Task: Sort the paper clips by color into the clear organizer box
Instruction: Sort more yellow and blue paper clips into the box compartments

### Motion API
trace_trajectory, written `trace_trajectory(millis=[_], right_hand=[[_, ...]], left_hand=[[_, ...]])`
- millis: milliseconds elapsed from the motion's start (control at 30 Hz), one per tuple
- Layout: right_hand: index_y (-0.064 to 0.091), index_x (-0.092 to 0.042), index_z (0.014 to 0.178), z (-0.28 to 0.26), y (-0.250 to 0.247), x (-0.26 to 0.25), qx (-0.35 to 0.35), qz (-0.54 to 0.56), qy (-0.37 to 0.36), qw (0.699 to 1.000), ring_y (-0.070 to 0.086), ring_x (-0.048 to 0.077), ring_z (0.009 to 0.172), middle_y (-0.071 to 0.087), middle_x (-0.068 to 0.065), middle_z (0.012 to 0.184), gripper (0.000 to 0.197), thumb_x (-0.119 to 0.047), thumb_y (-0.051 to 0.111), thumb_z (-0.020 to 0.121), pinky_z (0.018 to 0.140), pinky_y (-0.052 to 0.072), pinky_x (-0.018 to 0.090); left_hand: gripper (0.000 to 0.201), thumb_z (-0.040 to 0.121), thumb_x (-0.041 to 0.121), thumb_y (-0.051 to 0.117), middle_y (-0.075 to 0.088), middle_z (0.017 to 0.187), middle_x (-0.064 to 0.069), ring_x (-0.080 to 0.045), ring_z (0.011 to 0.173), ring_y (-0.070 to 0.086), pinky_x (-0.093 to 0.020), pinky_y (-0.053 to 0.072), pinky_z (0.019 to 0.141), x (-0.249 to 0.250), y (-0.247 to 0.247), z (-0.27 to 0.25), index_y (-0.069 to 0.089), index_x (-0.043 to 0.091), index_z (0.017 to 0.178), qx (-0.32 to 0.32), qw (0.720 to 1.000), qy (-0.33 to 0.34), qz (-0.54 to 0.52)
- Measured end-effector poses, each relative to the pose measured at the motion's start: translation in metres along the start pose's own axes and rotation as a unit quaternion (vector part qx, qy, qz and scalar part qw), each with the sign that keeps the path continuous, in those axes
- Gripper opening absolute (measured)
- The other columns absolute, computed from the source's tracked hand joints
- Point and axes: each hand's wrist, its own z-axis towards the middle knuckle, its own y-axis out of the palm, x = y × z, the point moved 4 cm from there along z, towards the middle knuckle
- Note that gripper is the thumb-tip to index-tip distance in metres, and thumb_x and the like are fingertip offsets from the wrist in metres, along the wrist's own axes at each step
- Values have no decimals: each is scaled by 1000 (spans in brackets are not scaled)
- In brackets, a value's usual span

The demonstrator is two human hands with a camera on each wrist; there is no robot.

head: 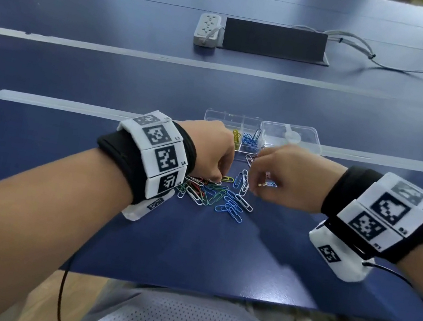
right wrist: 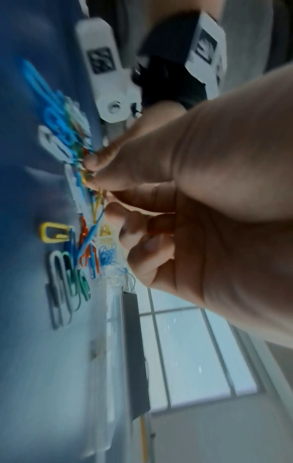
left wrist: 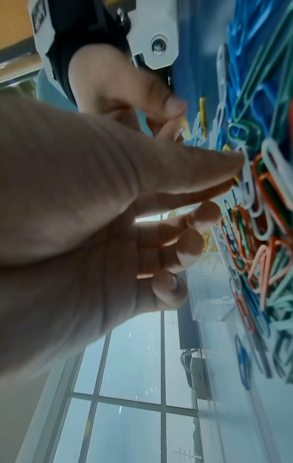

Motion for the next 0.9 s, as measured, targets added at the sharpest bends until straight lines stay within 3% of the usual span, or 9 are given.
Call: trace_trajectory(millis=[100,167,267,400,533,633,733,800,900], right_hand=[[66,-23,76,-4,-16,8,95,69,43,992,51,-12,58,54,-20,60,8,-16,63,74,63,34,4],[59,-26,74,-7,-23,14,128,95,70,985,52,-2,56,54,-18,56,13,-14,63,73,66,37,12],[64,-23,83,-12,-22,18,89,51,109,989,52,15,64,64,-8,68,14,-12,56,78,73,43,25],[74,-15,86,-21,-6,14,-6,-31,132,991,63,26,80,73,7,82,25,-15,50,81,79,52,32],[73,-13,77,-19,2,11,-23,-47,167,985,62,26,77,71,8,78,25,-33,59,79,74,53,32],[74,-12,81,-16,3,9,-27,-54,170,984,63,27,84,72,8,82,24,-32,62,79,75,53,30],[73,-12,81,-15,3,6,-31,-52,169,984,59,27,77,68,5,73,20,-26,59,79,74,52,28],[72,-12,78,-15,3,4,-29,-58,171,983,51,24,69,61,4,67,19,-26,59,79,70,49,27],[67,-7,71,-15,2,0,-22,-65,170,983,47,25,64,54,6,59,20,-23,57,76,64,46,27]], left_hand=[[11,80,24,65,61,76,10,-13,78,59,-26,51,73,-1,3,-4,75,22,85,-8,1000,-3,3],[11,79,22,62,64,79,7,-14,77,60,-26,51,71,-3,4,-5,73,21,81,-7,1000,-7,0],[7,77,21,61,66,81,4,-15,77,60,-27,52,71,-2,4,-7,66,22,73,-5,1000,-7,-7],[4,76,20,61,56,65,10,-9,64,52,-27,50,70,-5,0,-8,64,21,75,23,998,-26,-52],[12,82,14,59,57,67,12,0,59,51,-14,43,61,-11,-8,-8,67,21,87,50,992,-35,-113],[17,85,14,58,62,75,12,1,62,52,-9,40,61,-18,-11,-11,68,26,92,46,990,-41,-126],[18,85,14,59,63,74,10,-1,64,54,-16,45,64,-23,-9,-15,72,24,92,35,992,-55,-107],[16,84,16,60,67,78,7,-8,70,57,-20,48,74,-24,-7,-16,72,22,93,34,994,-63,-87],[15,80,29,68,68,87,4,-13,82,61,-29,52,81,-17,-3,-15,74,22,92,35,996,-51,-61]])
